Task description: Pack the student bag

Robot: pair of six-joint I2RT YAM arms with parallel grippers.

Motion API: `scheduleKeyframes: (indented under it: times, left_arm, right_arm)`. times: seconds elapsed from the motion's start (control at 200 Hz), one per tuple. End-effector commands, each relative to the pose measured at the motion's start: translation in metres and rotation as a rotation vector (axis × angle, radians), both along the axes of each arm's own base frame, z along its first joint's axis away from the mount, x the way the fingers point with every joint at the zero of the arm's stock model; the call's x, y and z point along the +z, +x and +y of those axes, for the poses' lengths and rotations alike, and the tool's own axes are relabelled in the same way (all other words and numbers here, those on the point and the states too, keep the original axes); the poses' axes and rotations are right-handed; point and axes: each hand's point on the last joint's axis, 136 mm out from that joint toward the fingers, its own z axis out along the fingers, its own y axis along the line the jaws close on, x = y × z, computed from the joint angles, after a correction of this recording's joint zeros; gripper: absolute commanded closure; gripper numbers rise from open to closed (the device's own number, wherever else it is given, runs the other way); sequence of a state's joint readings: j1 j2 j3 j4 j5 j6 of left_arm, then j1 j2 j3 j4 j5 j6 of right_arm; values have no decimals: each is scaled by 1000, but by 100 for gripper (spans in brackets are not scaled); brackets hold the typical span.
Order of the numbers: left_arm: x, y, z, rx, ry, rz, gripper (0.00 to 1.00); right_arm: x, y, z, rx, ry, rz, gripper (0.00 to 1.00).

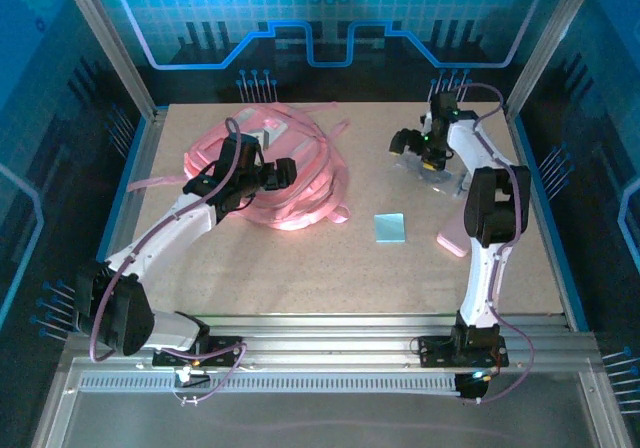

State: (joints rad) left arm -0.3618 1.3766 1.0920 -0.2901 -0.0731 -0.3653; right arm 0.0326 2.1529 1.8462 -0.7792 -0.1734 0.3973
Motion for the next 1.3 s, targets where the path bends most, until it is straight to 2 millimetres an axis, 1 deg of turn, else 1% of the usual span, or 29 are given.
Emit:
scheduleKeyframes:
  times: [0.0,0.055,0.14,0.16,0.175,0.18,0.195,0.23,0.24,0.255,0.27,0.28,0.415,0.49,0.575,0.62,0.635,0.645,0.67,0.745,0.83,0.931,0.996,1.061,1.136,1.256,1.296]
  left_arm:
    - [9,1,0,3,-25,-6,18]
    - [9,1,-1,2,-31,0,17]
    - [8,1,-2,4,-31,4,17]
    - [8,1,-1,6,-29,5,17]
    - [7,1,-1,8,-27,6,17]
    - [7,1,0,8,-27,6,17]
    - [6,1,0,12,-25,8,16]
    - [7,1,1,16,-23,7,14]
    - [7,0,2,16,-21,7,11]
    - [7,0,2,20,-20,7,7]
    - [7,0,4,23,-16,5,2]
    - [7,0,4,24,-16,5,1]
    - [10,-2,3,11,-14,-15,1]
    - [10,-2,1,1,-26,-23,1]
    - [9,0,-2,-3,-44,-25,1]
    - [9,1,-5,-9,-55,-27,1]
    - [10,2,-5,-9,-60,-29,1]
    - [10,2,-6,-10,-63,-29,1]
    - [9,2,-7,-13,-69,-28,1]
    - [10,4,-11,-21,-91,-30,1]
    - [11,5,-14,-30,-105,-31,1]
    - [14,4,-16,-41,-113,-33,1]
    - [16,2,-15,-43,-114,-35,1]
    - [16,0,-13,-40,-110,-38,1]
    - [17,-4,-11,-35,-105,-42,1]
    - [17,-7,-8,-28,-98,-45,1]
    - [17,-7,-8,-29,-96,-45,1]
  right_arm:
    - [5,5,-23,93,-54,-23,0]
    - [-1,14,-34,102,-71,-26,0]
    - [-11,26,-44,128,-89,-22,0]
    - [-13,28,-45,134,-97,-19,0]
    - [-10,30,-47,139,-105,-25,0]
    - [-16,30,-47,141,-108,-14,0]
    - [-22,31,-49,147,-115,-2,0]
    - [-29,32,-51,161,-134,9,0]
    - [-31,33,-52,164,-140,12,0]
    - [-33,33,-54,165,-151,17,0]
    - [-36,33,-55,168,-160,23,0]
    - [-37,33,-56,168,-169,25,0]
    - [-56,25,-63,209,-189,60,0]
    - [-63,15,-57,237,-151,85,0]
    - [-62,2,-47,249,-110,96,0]
    - [-56,-6,-37,255,-72,97,0]
    - [-59,-10,-34,259,-59,109,0]
    - [-50,-11,-32,258,-60,94,0]
    - [-45,-17,-26,261,-55,93,0]
    - [-36,-34,-12,266,-79,89,0]
    - [-36,-51,2,286,-145,96,0]
    - [-44,-60,1,299,-295,130,0]
    - [-49,-61,-8,294,-401,154,0]
    - [-51,-60,-18,266,-465,181,0]
    - [-48,-60,-29,207,-501,202,0]
    - [-37,-52,-24,192,-471,142,0]
    - [-36,-49,-22,202,-449,136,0]
